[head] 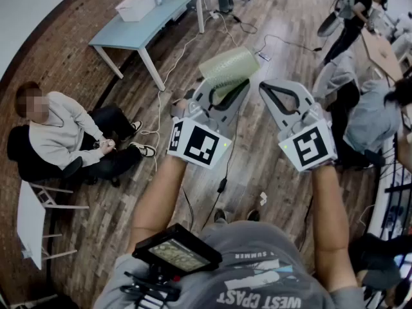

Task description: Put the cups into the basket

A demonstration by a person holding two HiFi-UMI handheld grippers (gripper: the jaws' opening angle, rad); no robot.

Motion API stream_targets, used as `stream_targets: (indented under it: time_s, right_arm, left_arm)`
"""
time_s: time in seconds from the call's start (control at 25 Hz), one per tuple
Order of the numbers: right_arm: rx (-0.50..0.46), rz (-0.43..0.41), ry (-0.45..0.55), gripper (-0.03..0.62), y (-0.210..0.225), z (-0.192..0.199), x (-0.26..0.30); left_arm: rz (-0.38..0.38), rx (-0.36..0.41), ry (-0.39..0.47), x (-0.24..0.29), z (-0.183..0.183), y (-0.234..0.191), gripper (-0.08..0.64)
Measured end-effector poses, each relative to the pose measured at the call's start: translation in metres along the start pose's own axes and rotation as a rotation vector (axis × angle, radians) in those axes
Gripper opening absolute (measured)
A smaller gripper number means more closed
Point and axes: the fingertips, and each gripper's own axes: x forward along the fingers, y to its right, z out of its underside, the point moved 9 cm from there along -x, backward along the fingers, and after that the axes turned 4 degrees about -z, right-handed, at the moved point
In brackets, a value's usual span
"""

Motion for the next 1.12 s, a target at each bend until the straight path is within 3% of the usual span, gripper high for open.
stream_targets:
  time_s: [0.6,1.12]
  right_arm:
    - [0.043,0.05,0.067,0.012,-0.001,-0.001,0.005]
    - [0.036,0.071,0.018,0.012,0.001,-0.002,0.024]
  left_arm:
    - [0.013,-0.022,0.02,0.0,0.011,-0.003,0.026]
    - [0.014,-0.054,0.049,0.004,0.03,-0.014,0.026]
